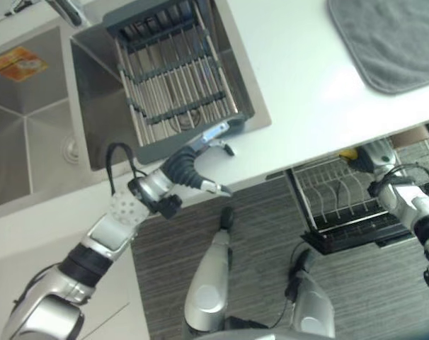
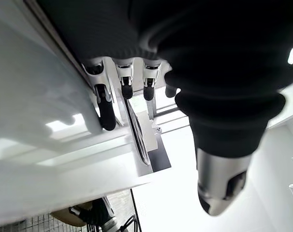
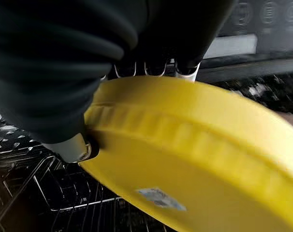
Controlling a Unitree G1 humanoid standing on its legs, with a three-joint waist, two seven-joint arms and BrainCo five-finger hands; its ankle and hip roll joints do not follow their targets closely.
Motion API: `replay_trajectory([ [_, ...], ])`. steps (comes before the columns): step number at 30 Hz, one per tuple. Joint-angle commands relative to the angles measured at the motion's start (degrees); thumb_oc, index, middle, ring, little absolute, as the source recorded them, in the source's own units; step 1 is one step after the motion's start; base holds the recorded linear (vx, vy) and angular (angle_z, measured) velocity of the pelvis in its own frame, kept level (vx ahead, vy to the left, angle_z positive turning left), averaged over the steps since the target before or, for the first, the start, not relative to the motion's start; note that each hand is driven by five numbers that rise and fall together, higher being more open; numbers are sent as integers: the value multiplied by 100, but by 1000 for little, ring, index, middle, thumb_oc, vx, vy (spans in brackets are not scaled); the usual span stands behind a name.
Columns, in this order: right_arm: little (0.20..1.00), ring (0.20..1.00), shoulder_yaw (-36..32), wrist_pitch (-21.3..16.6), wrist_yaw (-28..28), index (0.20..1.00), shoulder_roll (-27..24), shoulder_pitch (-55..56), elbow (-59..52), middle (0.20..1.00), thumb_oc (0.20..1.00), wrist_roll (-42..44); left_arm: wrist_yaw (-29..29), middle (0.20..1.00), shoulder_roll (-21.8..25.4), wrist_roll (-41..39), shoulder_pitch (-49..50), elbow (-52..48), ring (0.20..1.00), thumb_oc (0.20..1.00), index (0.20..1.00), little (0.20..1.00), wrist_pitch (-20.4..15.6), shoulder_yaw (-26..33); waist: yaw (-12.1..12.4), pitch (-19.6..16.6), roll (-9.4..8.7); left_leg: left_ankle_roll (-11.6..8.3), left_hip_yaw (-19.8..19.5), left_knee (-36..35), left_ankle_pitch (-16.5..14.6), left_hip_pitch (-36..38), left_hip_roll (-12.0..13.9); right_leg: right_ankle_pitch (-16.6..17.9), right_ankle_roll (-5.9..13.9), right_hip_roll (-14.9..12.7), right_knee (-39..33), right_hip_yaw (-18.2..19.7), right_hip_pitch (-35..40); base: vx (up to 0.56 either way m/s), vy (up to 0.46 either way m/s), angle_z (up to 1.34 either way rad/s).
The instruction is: Place the dishes in the dishwasher.
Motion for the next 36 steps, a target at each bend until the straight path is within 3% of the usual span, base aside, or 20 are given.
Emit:
replay_trajectory([
  [1,200,200,206,246,-1322,200,-13,-1177,-343,200,200,-420,237,1000,86,68,-120,532,1000,1000,1000,1000,231,-168,57,170,-136,107,-253,487,-1074,53,-147,-186,-7,1,301,96,-289,-29,60,-3],
  [3,200,200,274,416,-1610,200,89,-1375,-251,200,200,-647,269,1000,42,65,-179,523,1000,1000,1000,1000,225,-258,79,170,-49,115,-277,512,-1081,7,-182,-199,-8,-43,344,90,-354,-23,49,-1],
  [8,200,200,367,174,-1784,200,94,-1403,-176,200,200,-893,312,1000,17,72,-131,473,1000,1000,1000,1000,203,-275,86,171,18,126,-306,524,-1073,-59,-211,-208,-14,-77,397,107,-461,-7,21,0],
  [9,200,200,478,227,-2095,200,75,-1430,-201,200,200,-1240,315,1000,55,52,-129,464,1000,1000,1000,1000,157,-303,94,171,31,127,-319,517,-1053,-118,-214,-198,-8,-88,414,103,-535,-32,1,0],
  [16,200,200,586,772,-2789,200,299,-1969,183,200,200,-1096,666,1000,-2,265,-216,457,1000,1000,1000,1000,-92,-582,136,171,181,121,-300,456,-918,-543,-246,-112,11,-160,436,85,-994,-67,40,-1],
  [21,200,200,505,983,-2716,200,285,-2258,397,200,200,-804,781,1000,56,234,-259,405,1000,1000,1000,1000,-135,-668,165,171,229,102,-253,405,-847,-724,-246,-64,6,-205,454,39,-1168,-21,32,-2],
  [27,200,200,172,1383,-2571,200,318,-2626,705,200,200,454,1131,1000,-23,541,-141,270,1000,1000,1000,1000,-101,-810,224,171,228,90,-292,399,-793,-1008,-224,-42,-3,-187,484,36,-1405,-4,13,3],
  [34,200,200,383,2069,-1501,200,282,-2792,830,200,200,494,1365,1000,-70,718,-69,232,1000,1000,1000,1000,-105,-938,226,171,225,78,-244,336,-738,-1111,-190,6,8,-226,466,13,-1493,1,13,0],
  [35,200,200,423,2033,-1289,200,289,-2810,844,200,200,631,1388,1000,-57,712,-83,227,1000,1000,1000,1000,-89,-954,228,171,216,74,-252,336,-733,-1124,-189,12,9,-225,465,12,-1499,0,0,0],
  [36,200,200,429,1756,-951,200,375,-2801,889,200,200,883,1413,1000,-45,713,-124,228,1000,1000,1000,1000,-66,-985,240,171,207,70,-267,310,-720,-1138,-181,21,12,-225,464,13,-1518,0,0,0],
])
